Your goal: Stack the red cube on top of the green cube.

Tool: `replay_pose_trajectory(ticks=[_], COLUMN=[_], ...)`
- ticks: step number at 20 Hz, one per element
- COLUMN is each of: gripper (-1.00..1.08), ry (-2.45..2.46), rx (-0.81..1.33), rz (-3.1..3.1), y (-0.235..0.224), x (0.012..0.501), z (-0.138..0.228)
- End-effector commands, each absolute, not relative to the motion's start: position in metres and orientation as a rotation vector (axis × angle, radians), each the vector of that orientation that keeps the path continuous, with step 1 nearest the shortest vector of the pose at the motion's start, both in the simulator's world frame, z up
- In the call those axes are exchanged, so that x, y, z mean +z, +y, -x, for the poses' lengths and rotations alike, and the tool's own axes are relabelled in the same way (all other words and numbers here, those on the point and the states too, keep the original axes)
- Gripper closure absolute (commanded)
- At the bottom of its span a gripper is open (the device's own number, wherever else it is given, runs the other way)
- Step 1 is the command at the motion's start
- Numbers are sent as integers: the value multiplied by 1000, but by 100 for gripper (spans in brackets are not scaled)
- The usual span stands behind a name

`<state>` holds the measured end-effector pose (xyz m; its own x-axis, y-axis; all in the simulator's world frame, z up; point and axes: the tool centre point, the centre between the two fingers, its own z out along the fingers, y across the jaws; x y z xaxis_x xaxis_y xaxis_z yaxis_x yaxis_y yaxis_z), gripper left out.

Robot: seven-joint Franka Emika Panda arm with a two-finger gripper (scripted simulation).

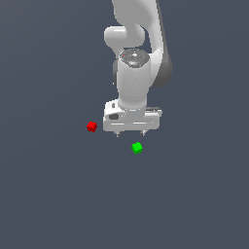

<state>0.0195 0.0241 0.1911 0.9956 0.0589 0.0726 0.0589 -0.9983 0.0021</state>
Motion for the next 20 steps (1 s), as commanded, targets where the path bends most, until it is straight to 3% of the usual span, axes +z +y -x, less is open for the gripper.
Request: replay_pose_trajectory(ticks=[1, 11, 20], gripper=[-92, -92, -92], ry=[-93, -28, 161], rx=[-114, -101, -60], rz=[3138, 3140, 3137], y=[24, -5, -85], x=[191, 176, 133], z=[-19, -3, 52])
